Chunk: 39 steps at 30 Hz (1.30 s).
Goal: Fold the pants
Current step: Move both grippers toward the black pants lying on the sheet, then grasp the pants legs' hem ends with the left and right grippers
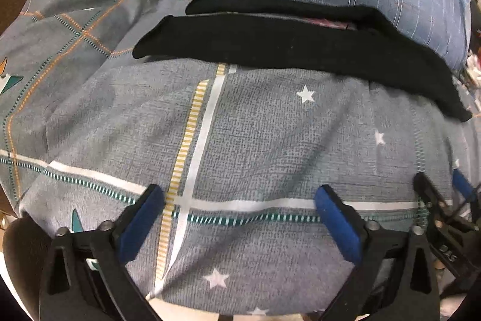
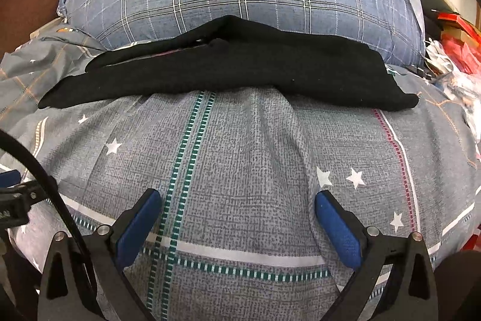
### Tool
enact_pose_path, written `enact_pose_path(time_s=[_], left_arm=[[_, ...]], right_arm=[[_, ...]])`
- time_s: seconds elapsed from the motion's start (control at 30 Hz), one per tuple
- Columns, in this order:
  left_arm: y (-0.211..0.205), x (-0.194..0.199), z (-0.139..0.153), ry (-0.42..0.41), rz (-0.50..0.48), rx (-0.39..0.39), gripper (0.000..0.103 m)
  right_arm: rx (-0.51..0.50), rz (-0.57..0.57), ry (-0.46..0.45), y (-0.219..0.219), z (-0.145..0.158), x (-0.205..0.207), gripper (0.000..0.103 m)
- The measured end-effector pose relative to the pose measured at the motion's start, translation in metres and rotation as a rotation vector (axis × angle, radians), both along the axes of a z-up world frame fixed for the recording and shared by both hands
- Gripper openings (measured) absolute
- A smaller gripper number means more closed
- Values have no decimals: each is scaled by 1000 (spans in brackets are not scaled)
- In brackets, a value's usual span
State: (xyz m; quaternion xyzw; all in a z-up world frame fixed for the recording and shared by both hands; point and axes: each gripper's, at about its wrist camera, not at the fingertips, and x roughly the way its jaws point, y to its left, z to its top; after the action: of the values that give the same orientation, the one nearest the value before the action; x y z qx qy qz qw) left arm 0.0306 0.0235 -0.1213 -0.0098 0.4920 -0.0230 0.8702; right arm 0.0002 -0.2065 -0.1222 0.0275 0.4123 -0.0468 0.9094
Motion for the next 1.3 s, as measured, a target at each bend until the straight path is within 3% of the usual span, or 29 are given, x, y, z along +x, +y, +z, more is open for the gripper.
enact_pose_path(time_s=[0.2, 0.3, 0.47, 0.63, 0.77, 0.9, 1.07, 1.3], left_arm=[[8, -7, 38, -101, -2, -47, 90], [14, -3, 56, -129, 0, -77, 90], [28, 18, 72, -117, -3, -101, 90], [61, 47, 85, -81, 12, -170, 90], [89, 81, 93, -50, 38, -225, 90], [99, 127, 97, -27, 18, -228, 90], [90, 199, 81, 55, -47, -207, 65], [75, 294, 44, 127, -49, -239, 64]], right_arm=[[18, 4, 62, -4, 4, 5, 102], [15, 2, 71, -9, 12, 6, 93], [20, 19, -4, -28, 42, 11, 93], [62, 34, -16, -64, 68, 33, 93], [69, 46, -28, -90, 85, 51, 93], [82, 90, -14, -114, 88, 75, 93], [134, 117, 45, -148, 86, 128, 90], [221, 158, 129, -190, 86, 231, 89]])
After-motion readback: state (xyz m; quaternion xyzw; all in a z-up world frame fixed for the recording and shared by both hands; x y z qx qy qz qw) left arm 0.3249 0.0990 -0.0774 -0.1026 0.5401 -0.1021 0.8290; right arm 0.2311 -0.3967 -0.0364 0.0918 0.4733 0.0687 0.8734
